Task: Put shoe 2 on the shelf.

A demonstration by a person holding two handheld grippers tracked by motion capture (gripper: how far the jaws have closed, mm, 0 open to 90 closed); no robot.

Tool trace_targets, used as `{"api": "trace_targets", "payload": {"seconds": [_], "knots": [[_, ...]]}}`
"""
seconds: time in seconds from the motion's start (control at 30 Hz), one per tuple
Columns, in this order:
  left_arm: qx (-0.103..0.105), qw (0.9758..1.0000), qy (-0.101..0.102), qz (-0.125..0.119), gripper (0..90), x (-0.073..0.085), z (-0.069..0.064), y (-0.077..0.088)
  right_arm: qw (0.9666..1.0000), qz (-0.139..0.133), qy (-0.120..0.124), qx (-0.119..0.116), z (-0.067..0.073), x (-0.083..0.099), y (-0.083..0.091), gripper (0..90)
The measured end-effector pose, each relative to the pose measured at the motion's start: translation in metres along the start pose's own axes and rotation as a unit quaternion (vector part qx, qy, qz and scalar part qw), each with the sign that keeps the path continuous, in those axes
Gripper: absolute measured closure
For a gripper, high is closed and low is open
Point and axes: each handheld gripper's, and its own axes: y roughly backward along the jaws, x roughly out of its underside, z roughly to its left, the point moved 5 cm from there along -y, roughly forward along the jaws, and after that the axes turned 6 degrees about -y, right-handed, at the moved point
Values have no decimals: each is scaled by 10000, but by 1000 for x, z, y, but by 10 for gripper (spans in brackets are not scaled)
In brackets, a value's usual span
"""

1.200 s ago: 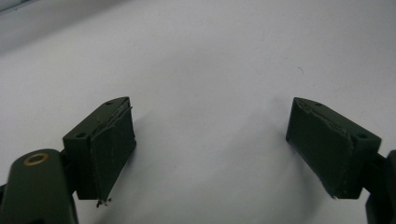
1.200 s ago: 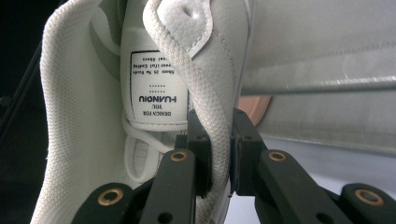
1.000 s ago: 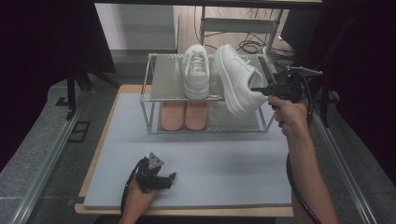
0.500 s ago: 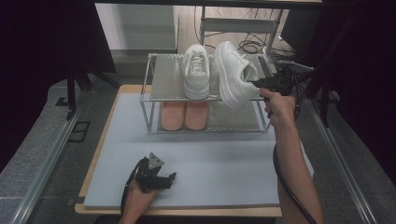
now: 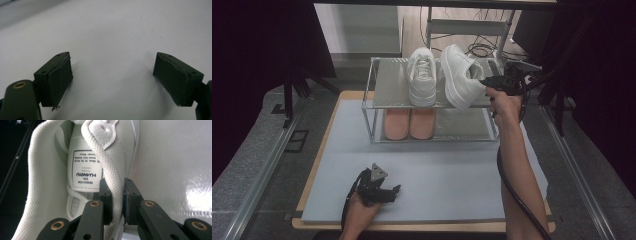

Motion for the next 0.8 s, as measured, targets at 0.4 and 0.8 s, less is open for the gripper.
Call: {"api": "trace_targets", "payload": {"seconds": [0.4,0.8], "knots": [[0,10000,2,-1,155,0,0,0,9986,-215,284,396,15,-1,-11,772],[4,10000,-7,10,155,0,0,0,9974,-356,334,529,16,-4,-8,799]]}}
